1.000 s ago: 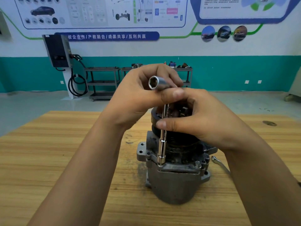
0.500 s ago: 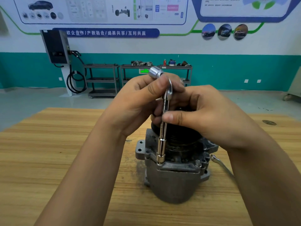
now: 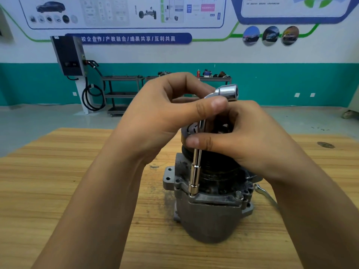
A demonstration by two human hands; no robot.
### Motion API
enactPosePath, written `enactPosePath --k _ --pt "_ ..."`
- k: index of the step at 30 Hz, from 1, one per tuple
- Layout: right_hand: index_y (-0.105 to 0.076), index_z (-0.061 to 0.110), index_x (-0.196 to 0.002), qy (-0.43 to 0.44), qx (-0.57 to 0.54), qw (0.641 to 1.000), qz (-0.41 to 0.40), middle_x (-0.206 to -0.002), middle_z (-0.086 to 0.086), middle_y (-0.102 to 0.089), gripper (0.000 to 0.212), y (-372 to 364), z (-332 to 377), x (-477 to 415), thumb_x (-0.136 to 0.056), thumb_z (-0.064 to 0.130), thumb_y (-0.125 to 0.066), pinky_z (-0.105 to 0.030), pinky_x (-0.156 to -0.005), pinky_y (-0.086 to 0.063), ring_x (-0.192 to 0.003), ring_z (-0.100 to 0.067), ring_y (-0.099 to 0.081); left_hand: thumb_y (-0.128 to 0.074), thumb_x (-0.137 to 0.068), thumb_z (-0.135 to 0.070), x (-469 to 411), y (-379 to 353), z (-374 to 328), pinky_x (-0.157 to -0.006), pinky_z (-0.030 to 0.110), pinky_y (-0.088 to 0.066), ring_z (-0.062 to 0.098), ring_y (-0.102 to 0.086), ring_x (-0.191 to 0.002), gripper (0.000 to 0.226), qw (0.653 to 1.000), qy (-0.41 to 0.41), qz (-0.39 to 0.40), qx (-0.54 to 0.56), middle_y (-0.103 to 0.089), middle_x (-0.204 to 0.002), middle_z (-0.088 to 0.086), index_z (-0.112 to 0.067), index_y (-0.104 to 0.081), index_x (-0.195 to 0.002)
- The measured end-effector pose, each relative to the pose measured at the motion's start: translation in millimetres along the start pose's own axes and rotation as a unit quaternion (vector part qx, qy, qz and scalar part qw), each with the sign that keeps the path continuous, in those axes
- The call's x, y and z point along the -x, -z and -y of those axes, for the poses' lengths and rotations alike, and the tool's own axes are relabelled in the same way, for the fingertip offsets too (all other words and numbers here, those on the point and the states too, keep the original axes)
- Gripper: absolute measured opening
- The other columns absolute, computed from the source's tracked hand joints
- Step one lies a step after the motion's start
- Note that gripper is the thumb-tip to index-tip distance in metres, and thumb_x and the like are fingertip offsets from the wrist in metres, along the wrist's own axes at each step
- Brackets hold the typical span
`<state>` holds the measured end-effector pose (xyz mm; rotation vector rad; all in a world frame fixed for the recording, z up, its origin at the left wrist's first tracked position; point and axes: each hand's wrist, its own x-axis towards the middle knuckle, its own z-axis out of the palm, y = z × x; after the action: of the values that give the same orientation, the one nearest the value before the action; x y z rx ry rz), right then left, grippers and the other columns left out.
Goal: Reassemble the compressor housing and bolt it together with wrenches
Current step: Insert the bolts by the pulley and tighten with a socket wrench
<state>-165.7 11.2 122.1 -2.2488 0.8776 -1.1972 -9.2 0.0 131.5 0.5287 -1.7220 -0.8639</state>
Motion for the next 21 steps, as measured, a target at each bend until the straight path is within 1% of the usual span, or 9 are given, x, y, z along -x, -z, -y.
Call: enactPosePath --k 3,6,8,9,11,13,16,18,21 --pt "-0.07 0.019 -0.082 -0.009 -0.008 0.999 0.034 -0.079 0.004 -0.07 0.022 4.3 0.2 0.4 -0.068 0.036 -0.072 -0.023 -0.069 -0.051 -0.074 -0.007 -0.066 -0.074 -0.061 -0.019 -0.1 4.6 -0.5 -0.076 0.027 -0.052 0.012 -0.065 -0.079 0.009 1.0 -0.007 0.02 0.0 -0.068 -0.079 -0.006 -0.022 -0.071 -0.069" --pt "-0.071 0.03 -0.086 -0.014 -0.028 0.997 0.075 -0.085 0.016 -0.072 0.013 10.0 -1.6 1.2 -0.074 0.029 -0.068 -0.021 -0.076 -0.048 -0.086 -0.001 -0.067 -0.069 -0.07 -0.009 -0.3 5.9 4.2 -0.059 0.018 -0.045 0.007 -0.059 -0.065 0.01 0.999 -0.005 0.033 0.001 -0.065 -0.073 -0.007 -0.014 -0.069 -0.079" --pt "-0.071 0.027 -0.09 -0.015 -0.059 0.994 0.088 -0.088 0.013 -0.073 0.016 11.1 -2.7 1.4 -0.077 0.022 -0.065 -0.019 -0.078 -0.049 -0.088 -0.003 -0.068 -0.074 -0.07 -0.006 -0.6 5.5 7.6 -0.055 0.015 -0.043 0.006 -0.056 -0.061 0.012 0.999 -0.005 0.042 0.028 -0.064 -0.071 -0.009 -0.013 -0.069 -0.079" --pt "-0.071 0.025 -0.092 -0.017 -0.076 0.993 0.089 -0.088 0.011 -0.074 0.017 10.7 -3.4 1.4 -0.078 0.018 -0.064 -0.018 -0.076 -0.05 -0.088 -0.004 -0.069 -0.076 -0.067 -0.012 -1.1 6.1 9.1 -0.057 0.013 -0.043 0.004 -0.058 -0.062 0.013 0.998 -0.01 0.051 0.045 -0.065 -0.073 -0.011 -0.013 -0.07 -0.079" --pt "-0.071 0.02 -0.091 -0.026 -0.102 0.991 0.085 -0.086 0.006 -0.075 0.017 10.2 -4.9 1.2 -0.076 0.015 -0.065 -0.017 -0.075 -0.051 -0.086 -0.007 -0.07 -0.067 -0.067 -0.026 -1.2 7.7 10.1 -0.064 0.012 -0.045 0.002 -0.061 -0.072 0.017 0.995 -0.016 0.073 0.072 -0.067 -0.079 -0.013 -0.018 -0.074 -0.08" --pt "-0.072 0.018 -0.088 -0.03 -0.1 0.992 0.077 -0.084 0.005 -0.075 0.016 9.4 -6.0 1.1 -0.073 0.018 -0.067 -0.023 -0.078 -0.054 -0.084 -0.009 -0.071 -0.065 -0.069 -0.029 -0.5 10.1 11.2 -0.073 0.017 -0.046 0.005 -0.061 -0.084 0.018 0.992 -0.01 0.098 0.083 -0.068 -0.085 -0.013 -0.022 -0.076 -0.082" --pt "-0.073 0.019 -0.084 -0.027 -0.069 0.996 0.049 -0.082 0.004 -0.074 0.018 6.7 -4.6 1.1 -0.067 0.025 -0.073 -0.033 -0.081 -0.055 -0.081 -0.011 -0.07 -0.065 -0.068 -0.028 0.6 13.9 14.5 -0.079 0.027 -0.049 0.011 -0.062 -0.094 0.02 0.99 0.015 0.107 0.086 -0.069 -0.093 -0.01 -0.02 -0.077 -0.082" --pt "-0.073 0.017 -0.083 -0.023 -0.063 0.997 0.037 -0.08 0.003 -0.073 0.021 5.4 -2.9 1.4 -0.065 0.027 -0.075 -0.027 -0.077 -0.054 -0.077 -0.01 -0.069 -0.067 -0.064 -0.028 0.6 15.8 15.4 -0.083 0.03 -0.052 0.014 -0.065 -0.095 0.023 0.992 0.036 0.088 0.083 -0.071 -0.093 -0.006 -0.015 -0.077 -0.08" --pt "-0.07 0.012 -0.081 -0.021 -0.044 0.999 0.018 -0.079 -0.001 -0.071 0.032 4.3 -0.1 1.9 -0.061 0.034 -0.082 -0.019 -0.068 -0.053 -0.072 -0.012 -0.067 -0.07 -0.061 -0.031 0.1 16.4 12.9 -0.086 0.038 -0.051 0.017 -0.065 -0.087 0.036 0.995 0.048 0.074 0.047 -0.07 -0.084 -0.001 -0.003 -0.072 -0.085"
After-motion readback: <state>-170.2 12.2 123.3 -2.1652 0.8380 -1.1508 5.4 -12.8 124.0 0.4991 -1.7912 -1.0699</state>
